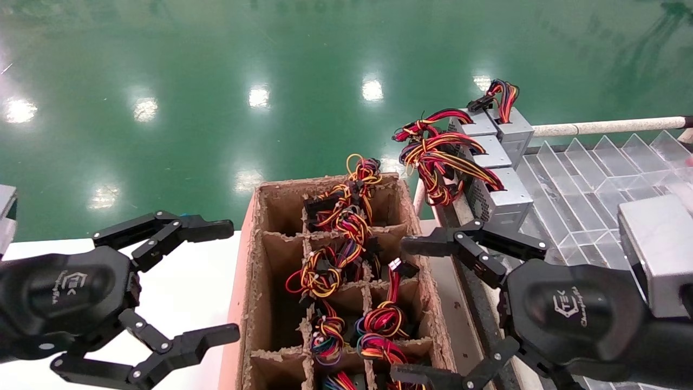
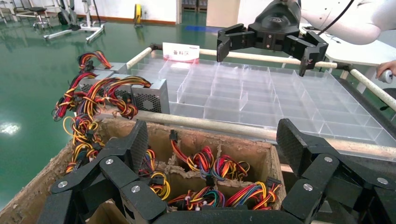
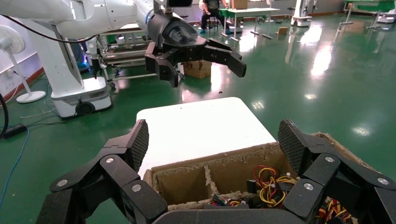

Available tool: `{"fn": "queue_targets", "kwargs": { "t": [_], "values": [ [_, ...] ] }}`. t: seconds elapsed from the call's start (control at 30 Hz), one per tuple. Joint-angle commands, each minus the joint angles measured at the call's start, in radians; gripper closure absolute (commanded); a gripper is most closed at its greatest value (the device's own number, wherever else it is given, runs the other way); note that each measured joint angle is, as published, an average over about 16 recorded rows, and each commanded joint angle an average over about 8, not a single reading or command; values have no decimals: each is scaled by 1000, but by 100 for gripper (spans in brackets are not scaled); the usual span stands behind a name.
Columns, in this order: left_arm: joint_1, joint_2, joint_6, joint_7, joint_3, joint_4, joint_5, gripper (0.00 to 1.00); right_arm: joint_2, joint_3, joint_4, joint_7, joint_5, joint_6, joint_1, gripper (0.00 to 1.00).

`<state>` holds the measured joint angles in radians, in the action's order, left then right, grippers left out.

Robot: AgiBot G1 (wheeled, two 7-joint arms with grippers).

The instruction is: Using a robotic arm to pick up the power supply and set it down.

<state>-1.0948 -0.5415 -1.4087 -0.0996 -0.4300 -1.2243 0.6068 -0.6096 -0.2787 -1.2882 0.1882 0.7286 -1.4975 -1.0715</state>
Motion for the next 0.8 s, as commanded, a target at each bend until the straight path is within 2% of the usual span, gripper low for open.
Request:
{"fn": "queue_targets", "kwargs": {
  "t": [0.03, 0.8],
  "values": [
    [0, 0, 0, 0, 0, 0, 0, 0, -1, 0, 2, -1, 1, 1, -1, 0],
    [0, 0, 0, 0, 0, 0, 0, 0, -2, -1, 7, -3, 3, 3, -4, 0]
  ]
}}
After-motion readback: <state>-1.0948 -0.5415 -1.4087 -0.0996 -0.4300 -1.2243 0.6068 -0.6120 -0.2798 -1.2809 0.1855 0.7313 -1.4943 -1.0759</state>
